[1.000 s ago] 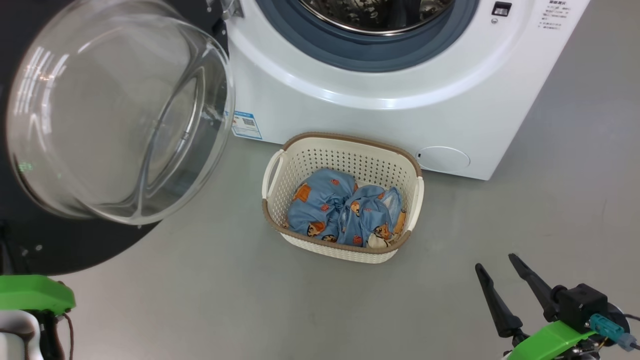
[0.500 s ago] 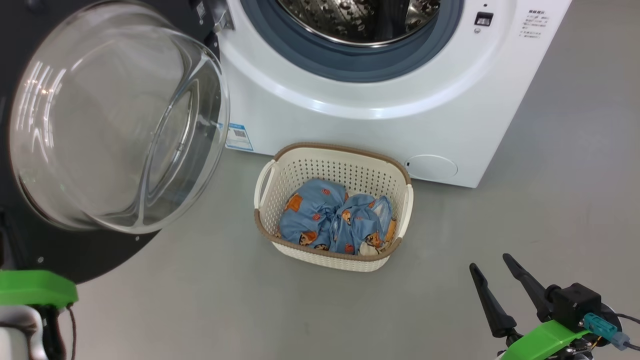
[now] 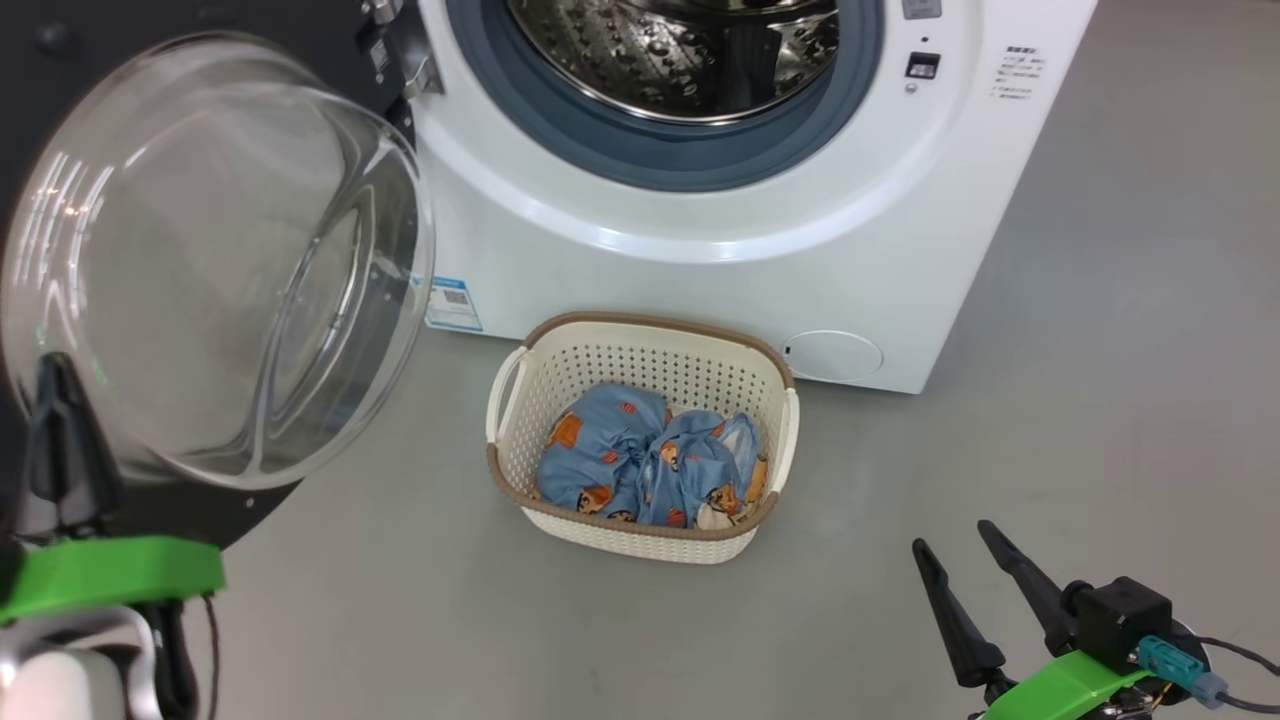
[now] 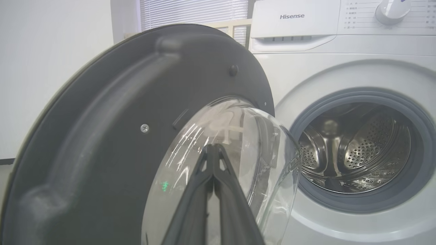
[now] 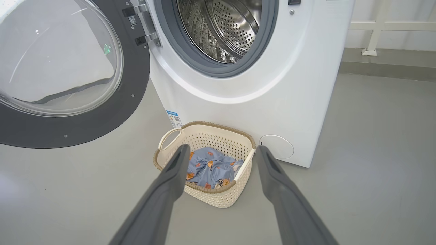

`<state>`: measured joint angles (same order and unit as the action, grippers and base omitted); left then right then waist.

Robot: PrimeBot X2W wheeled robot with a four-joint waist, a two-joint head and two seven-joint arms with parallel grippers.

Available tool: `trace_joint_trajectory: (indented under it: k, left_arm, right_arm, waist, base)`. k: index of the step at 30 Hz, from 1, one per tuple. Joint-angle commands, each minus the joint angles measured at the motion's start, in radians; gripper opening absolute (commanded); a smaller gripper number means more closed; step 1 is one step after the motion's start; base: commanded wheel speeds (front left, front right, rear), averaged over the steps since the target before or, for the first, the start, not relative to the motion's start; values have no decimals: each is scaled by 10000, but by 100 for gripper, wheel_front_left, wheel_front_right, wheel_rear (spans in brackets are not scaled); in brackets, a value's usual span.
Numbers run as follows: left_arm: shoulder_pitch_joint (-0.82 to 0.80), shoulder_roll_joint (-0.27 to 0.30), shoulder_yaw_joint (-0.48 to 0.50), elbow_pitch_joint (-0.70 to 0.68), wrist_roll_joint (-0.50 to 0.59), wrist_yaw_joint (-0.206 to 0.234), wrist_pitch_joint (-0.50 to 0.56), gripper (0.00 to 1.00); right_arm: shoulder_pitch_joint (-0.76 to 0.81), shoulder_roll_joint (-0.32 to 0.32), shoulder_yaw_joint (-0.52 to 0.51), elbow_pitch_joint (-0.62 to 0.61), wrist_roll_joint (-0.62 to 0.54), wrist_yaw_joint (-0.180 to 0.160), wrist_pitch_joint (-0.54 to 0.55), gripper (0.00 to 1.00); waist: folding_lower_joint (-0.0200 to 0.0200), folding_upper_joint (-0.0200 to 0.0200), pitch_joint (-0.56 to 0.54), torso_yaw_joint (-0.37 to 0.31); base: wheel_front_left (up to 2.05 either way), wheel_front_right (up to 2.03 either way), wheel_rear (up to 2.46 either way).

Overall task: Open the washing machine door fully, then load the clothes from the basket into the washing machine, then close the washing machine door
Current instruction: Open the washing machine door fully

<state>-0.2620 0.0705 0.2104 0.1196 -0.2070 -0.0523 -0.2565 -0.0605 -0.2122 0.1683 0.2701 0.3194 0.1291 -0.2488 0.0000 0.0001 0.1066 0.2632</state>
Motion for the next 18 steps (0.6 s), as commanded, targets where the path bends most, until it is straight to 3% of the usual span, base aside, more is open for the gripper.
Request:
trace_joint_trajectory:
  k: [1,5,6,7,8,9,18]
  left_arm:
    - [76,233,201,-370,102,-39,-53,0]
    - [472,109,-173,-945,304,-141,-53,0]
    - [600,80,-278,-1059,349,-154,-53,14]
    - [720,55,-366,-1169,399,-153,-53,34]
    - [833,25,-454,-1273,403,-159,-53,74]
    - [960,-1,-555,-1341,424,-161,-53,100]
    - [2110,-166,-1344,-1160,313,135,-53,100]
  right_arm:
    - [-46,-29,264,-190,-24,16,-118,100]
    - [-23,67,317,-220,-46,16,-125,100]
    - [-13,100,319,-251,-51,16,-126,100]
    - [-7,129,312,-284,-49,16,-126,100]
    - [2,150,303,-313,-49,16,-127,100]
    - [12,176,291,-348,-48,16,-127,100]
    - [192,346,147,-756,-110,16,-128,100]
  waist:
    - [0,-1,-101,-115]
    - [0,-1,-248,-367]
    - [0,-1,-273,-439]
    - [0,-1,-294,-508]
    - [0,-1,-316,-574]
    - [0,-1,-331,-643]
    - [0,-1,-513,-1295]
  base:
    - [0,0,0]
    - [0,0,0]
    - [0,0,0]
    - [0,0,0]
    - [0,0,0]
    - [0,0,0]
    - [0,0,0]
